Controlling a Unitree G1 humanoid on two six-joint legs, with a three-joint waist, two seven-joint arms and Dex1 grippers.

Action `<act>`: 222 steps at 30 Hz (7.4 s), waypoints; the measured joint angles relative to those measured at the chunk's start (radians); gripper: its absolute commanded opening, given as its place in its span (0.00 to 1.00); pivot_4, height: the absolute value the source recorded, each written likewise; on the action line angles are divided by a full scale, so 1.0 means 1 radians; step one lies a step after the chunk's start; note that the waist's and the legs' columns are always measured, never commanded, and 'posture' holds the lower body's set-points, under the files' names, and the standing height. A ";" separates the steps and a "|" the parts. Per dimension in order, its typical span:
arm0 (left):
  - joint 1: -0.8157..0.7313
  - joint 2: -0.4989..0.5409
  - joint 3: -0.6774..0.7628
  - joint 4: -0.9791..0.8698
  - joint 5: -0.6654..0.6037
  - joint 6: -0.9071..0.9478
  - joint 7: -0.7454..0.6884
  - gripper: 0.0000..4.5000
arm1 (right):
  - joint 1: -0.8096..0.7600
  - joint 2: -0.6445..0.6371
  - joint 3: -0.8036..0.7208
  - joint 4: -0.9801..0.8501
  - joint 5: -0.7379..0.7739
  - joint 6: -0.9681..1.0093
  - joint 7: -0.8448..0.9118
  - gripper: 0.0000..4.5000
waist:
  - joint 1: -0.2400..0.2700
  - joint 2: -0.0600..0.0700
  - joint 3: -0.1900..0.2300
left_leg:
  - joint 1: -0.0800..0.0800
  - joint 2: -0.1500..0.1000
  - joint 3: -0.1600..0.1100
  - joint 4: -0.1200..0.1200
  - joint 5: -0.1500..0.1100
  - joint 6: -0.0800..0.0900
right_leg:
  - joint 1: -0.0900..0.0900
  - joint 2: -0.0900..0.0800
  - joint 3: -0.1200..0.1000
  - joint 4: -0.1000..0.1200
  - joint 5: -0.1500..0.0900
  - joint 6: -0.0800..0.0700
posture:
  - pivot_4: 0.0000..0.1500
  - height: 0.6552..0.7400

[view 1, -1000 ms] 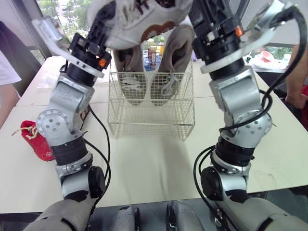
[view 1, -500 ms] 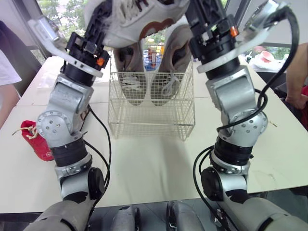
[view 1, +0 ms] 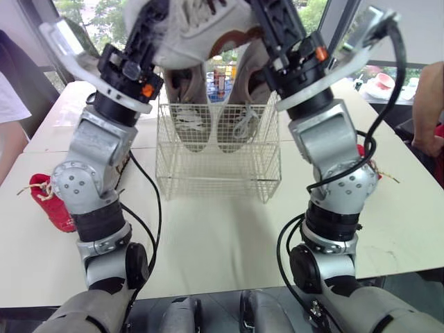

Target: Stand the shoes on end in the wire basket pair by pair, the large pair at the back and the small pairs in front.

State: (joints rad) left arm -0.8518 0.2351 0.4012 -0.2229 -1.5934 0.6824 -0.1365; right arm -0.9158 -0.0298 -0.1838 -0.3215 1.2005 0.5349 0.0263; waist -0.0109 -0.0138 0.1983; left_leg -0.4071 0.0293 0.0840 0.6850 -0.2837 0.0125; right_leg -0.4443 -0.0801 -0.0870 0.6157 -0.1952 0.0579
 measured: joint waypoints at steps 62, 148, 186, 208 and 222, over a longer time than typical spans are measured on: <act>0.530 0.592 -0.031 -0.279 0.228 0.184 -0.208 0.90 | -0.285 -0.692 -0.008 0.475 -0.353 0.178 0.876 0.23 | 0.014 0.005 0.002 | -0.018 0.002 0.007 -0.001 0.002 -0.002 | -0.017 0.002 0.006 -0.002 0.000 0.002 | 1.00 1.00; -0.424 0.529 -0.479 1.537 1.537 -0.158 -0.621 0.04 | 0.143 -0.840 0.220 -0.127 -0.541 0.370 0.978 1.00 | 0.021 -0.007 -0.002 | -0.018 0.002 0.009 0.015 0.001 0.004 | -0.017 0.000 0.005 0.014 -0.001 0.001 | 1.00 1.00; 0.319 -0.068 -0.386 -0.071 1.455 -0.544 0.034 0.04 | 0.248 -0.614 0.041 -0.127 -0.235 0.576 0.527 1.00 | 0.027 -0.008 -0.003 | -0.002 -0.001 0.001 0.015 0.000 0.007 | 0.004 -0.002 0.006 0.010 0.001 0.004 | 1.00 1.00; 0.317 -0.094 -0.478 0.146 1.715 -0.811 0.082 0.04 | 0.268 -0.580 0.057 -0.127 -0.236 0.547 0.511 1.00 | 0.026 0.007 -0.024 | -0.005 0.001 0.002 0.014 -0.003 0.012 | 0.005 -0.001 0.004 0.000 0.001 0.003 | 1.00 1.00; 0.201 -0.089 -0.526 0.304 1.793 -1.080 0.094 0.04 | 0.271 -0.580 0.059 -0.126 -0.235 0.548 0.511 1.00 | 0.026 0.007 -0.024 | -0.008 0.001 0.002 0.013 -0.004 0.013 | 0.002 -0.001 0.003 -0.001 0.001 0.004 | 1.00 1.00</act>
State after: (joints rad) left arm -0.6506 0.1466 -0.1243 0.0807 0.2001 -0.3980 -0.0426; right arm -0.6446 -0.6098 -0.1252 -0.4472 0.9657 1.0825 0.5374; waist 0.0153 -0.0071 0.1744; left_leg -0.4148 0.0301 0.0859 0.6985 -0.2873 0.0251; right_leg -0.4421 -0.0813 -0.0842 0.6145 -0.1939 0.0622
